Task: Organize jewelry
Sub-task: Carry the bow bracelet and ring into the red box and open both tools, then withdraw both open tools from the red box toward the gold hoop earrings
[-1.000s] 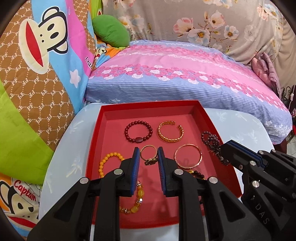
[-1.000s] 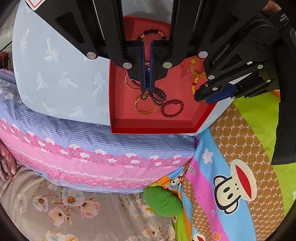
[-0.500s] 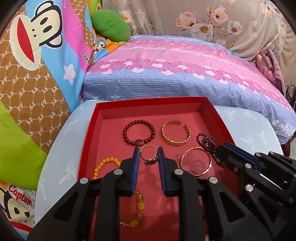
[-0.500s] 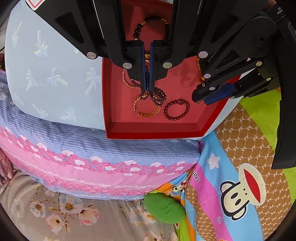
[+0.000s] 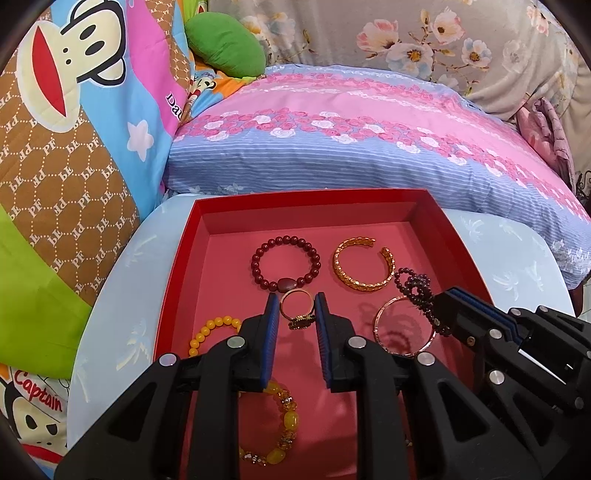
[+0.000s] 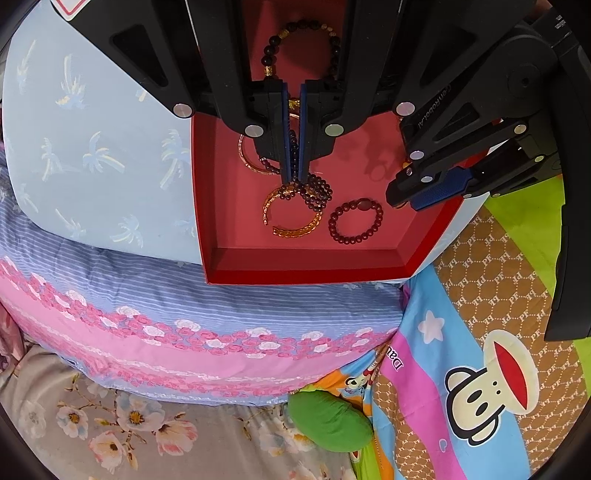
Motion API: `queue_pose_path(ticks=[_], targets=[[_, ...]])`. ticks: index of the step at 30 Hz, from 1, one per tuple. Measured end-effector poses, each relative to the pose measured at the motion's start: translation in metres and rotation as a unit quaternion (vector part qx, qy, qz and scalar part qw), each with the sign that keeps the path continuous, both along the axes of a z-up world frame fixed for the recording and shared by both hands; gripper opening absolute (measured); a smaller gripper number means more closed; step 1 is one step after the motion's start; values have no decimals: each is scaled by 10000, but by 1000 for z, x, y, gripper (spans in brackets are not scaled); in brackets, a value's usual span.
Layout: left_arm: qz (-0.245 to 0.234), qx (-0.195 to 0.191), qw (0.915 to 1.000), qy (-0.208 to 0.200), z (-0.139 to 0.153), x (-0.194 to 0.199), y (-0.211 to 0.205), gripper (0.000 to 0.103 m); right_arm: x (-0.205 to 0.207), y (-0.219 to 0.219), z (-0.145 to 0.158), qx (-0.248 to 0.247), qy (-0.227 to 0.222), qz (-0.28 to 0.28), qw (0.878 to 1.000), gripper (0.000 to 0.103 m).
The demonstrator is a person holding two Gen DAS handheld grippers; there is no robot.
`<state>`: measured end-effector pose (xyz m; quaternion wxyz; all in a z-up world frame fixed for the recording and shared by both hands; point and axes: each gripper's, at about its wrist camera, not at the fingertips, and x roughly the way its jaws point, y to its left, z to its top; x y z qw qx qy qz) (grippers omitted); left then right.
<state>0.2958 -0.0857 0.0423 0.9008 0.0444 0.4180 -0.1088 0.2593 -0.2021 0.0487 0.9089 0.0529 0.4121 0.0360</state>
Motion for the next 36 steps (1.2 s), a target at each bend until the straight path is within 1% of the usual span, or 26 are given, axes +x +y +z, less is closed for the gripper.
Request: queue_pose_path(ticks=[10, 12, 13, 14, 16, 17, 18, 24, 26, 36], targets=[[-69, -27, 9999, 89, 0, 2, 1, 20, 0, 2, 1, -5, -5, 30, 10000, 5], [-81, -57, 9999, 69, 1, 1, 2, 26, -2, 3, 5, -32, -52, 28, 10000, 13], [-68, -38, 10000, 39, 3, 0, 3, 37, -3, 2, 7, -36, -76, 11, 10000, 17], [-21, -14, 10000, -13, 5, -1, 4, 42, -4, 1, 9, -46, -89, -19, 9999, 21], [-5, -38, 10000, -80, 11, -4, 9, 47, -8, -1, 14, -16, -124, -37, 9999, 27], [-6, -48, 9999, -111, 14, -6, 12, 47, -11, -2, 17, -19, -166, -54, 9998, 31], [-4, -45, 9999, -131, 17, -8, 13, 47, -14, -3, 21, -31, -204, -57, 9998, 32], [100, -135, 9996, -208, 34, -25, 31, 49, -37, 1, 40, -116, -395, 10, 9992, 36], [131, -164, 9996, -213, 38, -32, 35, 53, -46, 4, 44, -117, -420, 45, 9990, 36], [151, -252, 9995, -134, 41, -77, 38, 55, -91, 18, 44, -58, -343, 140, 9993, 38]])
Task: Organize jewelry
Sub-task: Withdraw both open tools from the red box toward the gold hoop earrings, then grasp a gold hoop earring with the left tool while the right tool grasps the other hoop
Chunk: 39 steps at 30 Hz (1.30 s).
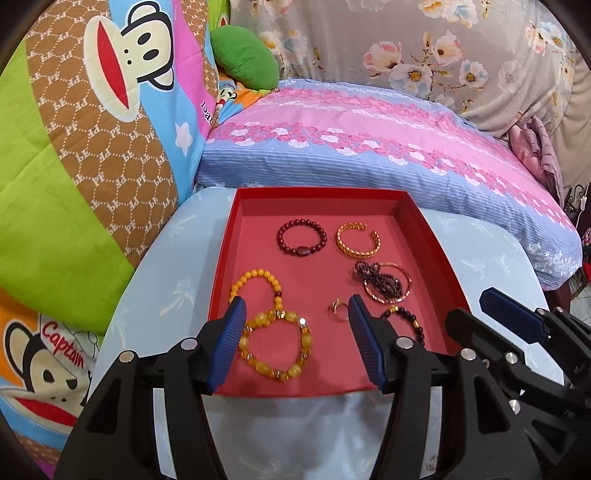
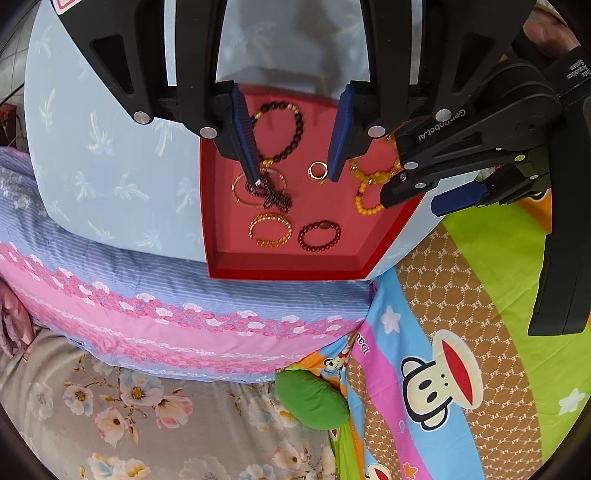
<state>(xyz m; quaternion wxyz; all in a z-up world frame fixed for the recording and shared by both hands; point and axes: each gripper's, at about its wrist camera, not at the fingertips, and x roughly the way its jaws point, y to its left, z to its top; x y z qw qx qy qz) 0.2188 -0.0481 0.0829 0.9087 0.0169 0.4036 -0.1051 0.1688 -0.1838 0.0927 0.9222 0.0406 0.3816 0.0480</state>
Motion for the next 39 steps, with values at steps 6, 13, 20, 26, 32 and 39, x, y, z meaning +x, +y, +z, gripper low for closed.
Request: queue_pose_path(ticks=[6, 13, 20, 26, 32, 39], targets=[[14, -39, 10000, 66, -1, -21, 5, 55, -22, 3, -2, 53, 59, -26, 10000, 38], [-17, -17, 9998, 194, -11, -46, 7, 55, -45, 4, -12, 95, 210, -59, 9997, 38], [-111, 91, 9992, 382, -26, -69, 6, 59, -70, 3, -29, 139, 422, -82, 9990, 38], [-70, 132, 9985, 519, -46, -91, 14, 62, -90, -1, -53, 64, 703, -157, 9974, 38], [5, 287, 9971, 711, -69, -110, 29, 62, -108, -10, -80, 78, 1054, -267, 9940, 38], [197, 270, 9965, 764, -83, -127, 49, 62, -115, -10, -91, 51, 1125, -304, 9932, 38]])
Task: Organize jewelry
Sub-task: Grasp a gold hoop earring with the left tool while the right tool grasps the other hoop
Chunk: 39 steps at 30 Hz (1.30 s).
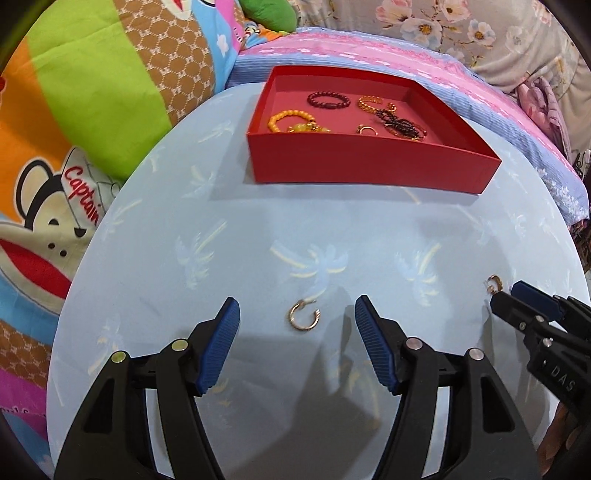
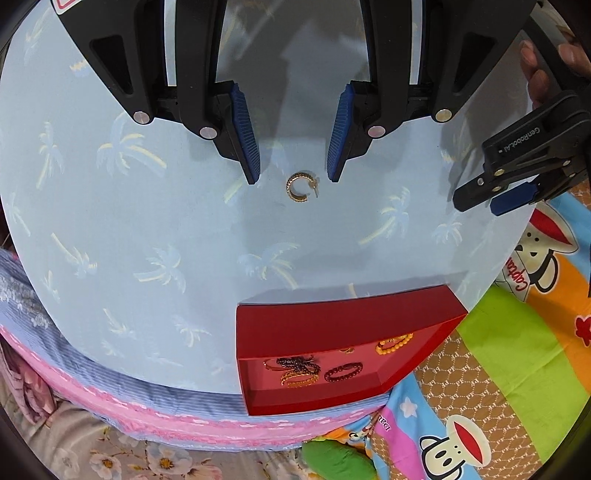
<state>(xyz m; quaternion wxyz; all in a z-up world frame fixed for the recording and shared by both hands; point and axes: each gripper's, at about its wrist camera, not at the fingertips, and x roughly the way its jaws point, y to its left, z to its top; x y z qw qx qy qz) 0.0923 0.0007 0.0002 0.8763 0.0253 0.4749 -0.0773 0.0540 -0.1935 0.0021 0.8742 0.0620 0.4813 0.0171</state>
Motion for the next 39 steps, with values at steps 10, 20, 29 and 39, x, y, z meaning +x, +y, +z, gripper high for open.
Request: queue_pose_path(ticks=[10, 20, 29, 39], targets=[[114, 49, 9999, -56, -8, -10, 12, 62, 7, 13, -2, -271, -122, 148, 9994, 32], [-69, 102, 9998, -164, -7, -8, 7, 45, 10, 12, -3, -373, -203, 155, 9990, 17], [-279, -110, 9995, -105, -5, -8, 4, 16, 7, 13, -2, -294, -178, 178, 9993, 17], [-353, -144, 9993, -26, 0, -10, -3, 16, 3, 16, 4, -155, -195, 213, 9995, 17]])
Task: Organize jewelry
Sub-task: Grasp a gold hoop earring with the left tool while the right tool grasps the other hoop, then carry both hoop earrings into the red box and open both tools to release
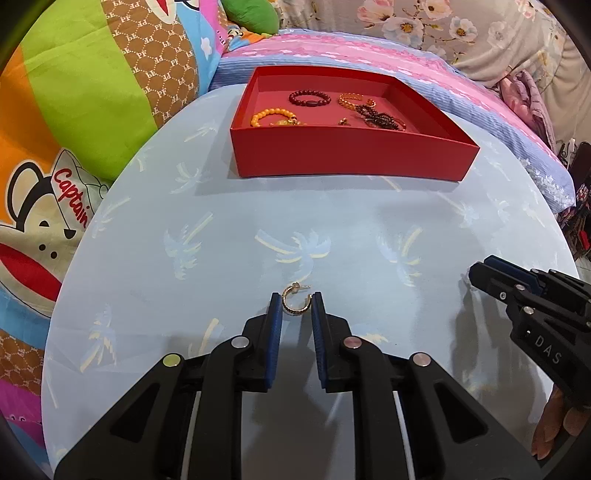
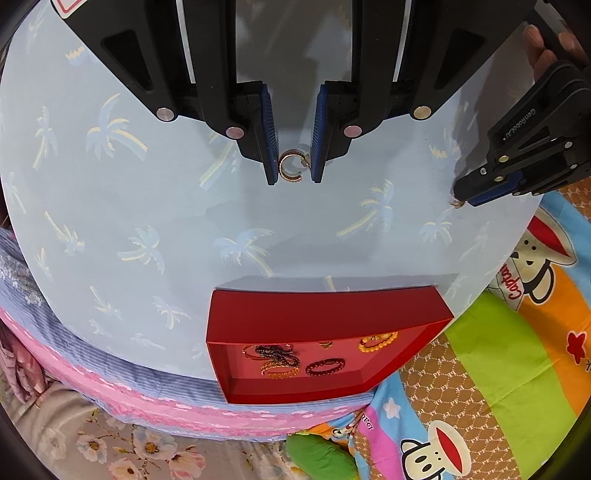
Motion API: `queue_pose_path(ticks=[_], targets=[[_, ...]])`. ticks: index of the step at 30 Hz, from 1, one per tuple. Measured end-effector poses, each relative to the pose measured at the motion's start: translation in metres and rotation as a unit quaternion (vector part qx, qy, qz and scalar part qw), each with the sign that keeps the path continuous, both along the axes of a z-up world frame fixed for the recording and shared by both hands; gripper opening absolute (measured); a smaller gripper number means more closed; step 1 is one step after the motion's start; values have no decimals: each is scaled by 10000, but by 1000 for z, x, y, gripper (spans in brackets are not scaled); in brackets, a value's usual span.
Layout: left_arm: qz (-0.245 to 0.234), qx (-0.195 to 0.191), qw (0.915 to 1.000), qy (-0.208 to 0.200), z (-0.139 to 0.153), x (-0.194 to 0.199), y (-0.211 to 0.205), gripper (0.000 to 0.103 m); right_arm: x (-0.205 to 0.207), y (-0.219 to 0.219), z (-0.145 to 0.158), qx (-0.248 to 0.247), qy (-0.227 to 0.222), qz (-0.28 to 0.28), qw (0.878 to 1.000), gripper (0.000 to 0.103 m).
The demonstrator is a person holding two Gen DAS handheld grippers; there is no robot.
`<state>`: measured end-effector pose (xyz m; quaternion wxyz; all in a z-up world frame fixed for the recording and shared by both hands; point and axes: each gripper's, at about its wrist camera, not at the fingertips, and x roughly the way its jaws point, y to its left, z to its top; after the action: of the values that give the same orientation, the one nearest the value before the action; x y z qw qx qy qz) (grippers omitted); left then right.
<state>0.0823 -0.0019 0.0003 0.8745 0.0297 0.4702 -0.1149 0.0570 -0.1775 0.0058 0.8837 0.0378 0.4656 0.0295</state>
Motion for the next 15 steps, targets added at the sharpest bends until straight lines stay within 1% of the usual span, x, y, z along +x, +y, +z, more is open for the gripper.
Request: queue_pose_path(ticks=[9, 15], targets=[[-23, -57, 10000, -3, 14, 3, -8, 16, -2, 10, 13, 136, -77, 136, 9998, 17], [-47, -85, 9999, -81, 26, 8, -18, 16, 1, 16, 26, 185, -218, 222, 9993, 17]])
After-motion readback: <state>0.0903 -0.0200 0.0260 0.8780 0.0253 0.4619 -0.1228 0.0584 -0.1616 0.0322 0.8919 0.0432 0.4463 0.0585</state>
